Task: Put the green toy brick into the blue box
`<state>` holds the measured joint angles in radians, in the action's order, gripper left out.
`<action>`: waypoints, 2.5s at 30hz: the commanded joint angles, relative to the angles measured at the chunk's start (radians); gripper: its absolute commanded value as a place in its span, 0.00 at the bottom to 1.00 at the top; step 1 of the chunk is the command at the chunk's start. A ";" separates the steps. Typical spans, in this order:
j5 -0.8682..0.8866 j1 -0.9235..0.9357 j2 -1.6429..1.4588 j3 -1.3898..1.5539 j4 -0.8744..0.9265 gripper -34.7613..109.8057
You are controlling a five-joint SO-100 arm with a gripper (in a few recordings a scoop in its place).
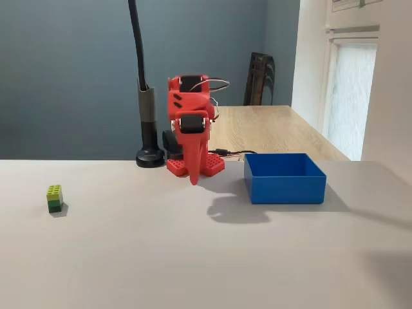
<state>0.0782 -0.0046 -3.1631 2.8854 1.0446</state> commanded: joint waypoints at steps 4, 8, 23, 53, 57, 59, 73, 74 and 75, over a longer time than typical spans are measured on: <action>0.130 0.041 0.265 -0.330 0.140 0.24; 0.193 0.097 0.391 -0.460 0.216 0.24; 0.284 0.500 0.749 -0.736 0.279 0.26; 0.236 0.951 1.486 -1.239 0.278 0.49; 0.256 0.963 1.532 -1.278 0.278 0.51; 0.265 0.969 1.555 -1.304 0.278 0.51; 0.313 0.999 1.779 -1.479 0.276 0.50; 0.314 1.000 1.793 -1.482 0.276 0.50; 0.316 1.000 1.805 -1.482 0.275 0.50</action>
<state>0.3804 0.9679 -1.3530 1.4573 1.3039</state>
